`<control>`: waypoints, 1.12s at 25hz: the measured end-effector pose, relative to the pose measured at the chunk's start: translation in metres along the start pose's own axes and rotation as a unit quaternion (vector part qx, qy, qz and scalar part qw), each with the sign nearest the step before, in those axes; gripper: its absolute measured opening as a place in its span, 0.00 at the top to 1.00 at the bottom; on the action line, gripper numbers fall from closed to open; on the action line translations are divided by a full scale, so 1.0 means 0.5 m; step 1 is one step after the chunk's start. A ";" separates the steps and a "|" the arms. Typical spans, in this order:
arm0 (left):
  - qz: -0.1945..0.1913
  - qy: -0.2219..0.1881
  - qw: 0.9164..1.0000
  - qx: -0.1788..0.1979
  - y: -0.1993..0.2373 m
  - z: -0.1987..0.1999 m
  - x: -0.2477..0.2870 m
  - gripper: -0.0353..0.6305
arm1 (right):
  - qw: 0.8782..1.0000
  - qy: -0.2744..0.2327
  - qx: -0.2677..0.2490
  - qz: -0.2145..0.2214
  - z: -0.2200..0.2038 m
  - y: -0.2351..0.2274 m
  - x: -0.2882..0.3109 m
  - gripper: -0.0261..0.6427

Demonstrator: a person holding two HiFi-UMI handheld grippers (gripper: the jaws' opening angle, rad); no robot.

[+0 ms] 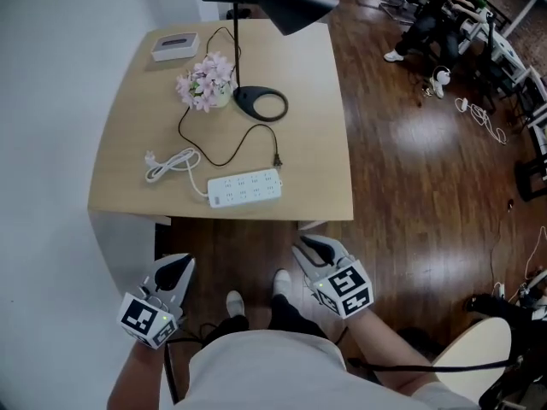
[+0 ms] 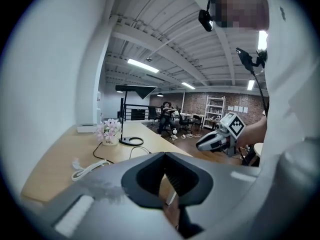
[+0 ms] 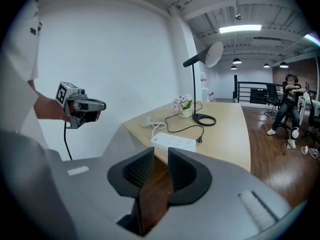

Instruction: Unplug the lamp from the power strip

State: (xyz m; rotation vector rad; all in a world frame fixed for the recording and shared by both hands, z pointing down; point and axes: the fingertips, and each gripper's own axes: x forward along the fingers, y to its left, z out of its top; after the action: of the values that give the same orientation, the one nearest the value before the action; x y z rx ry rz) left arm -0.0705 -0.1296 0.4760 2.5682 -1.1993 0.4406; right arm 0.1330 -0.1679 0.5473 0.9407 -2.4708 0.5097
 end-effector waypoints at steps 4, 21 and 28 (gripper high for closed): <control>-0.021 -0.023 0.999 0.021 -0.086 0.008 -0.090 0.94 | 1.000 -0.015 -0.010 -0.002 -0.015 0.109 -0.083 0.83; -0.074 -0.042 0.996 0.040 -0.277 -0.182 -0.587 0.94 | 0.998 -0.058 0.015 -0.026 -0.158 0.644 -0.335 0.80; -0.078 -0.066 0.994 0.040 -0.357 -0.166 -0.625 0.92 | 0.997 -0.075 -0.010 -0.028 -0.153 0.687 -0.419 0.78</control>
State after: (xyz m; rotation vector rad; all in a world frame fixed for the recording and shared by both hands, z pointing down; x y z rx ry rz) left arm -0.1358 0.2282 0.4117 2.7731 -1.0302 0.2947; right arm 0.0564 0.2198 0.4398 1.0732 -2.5691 0.4087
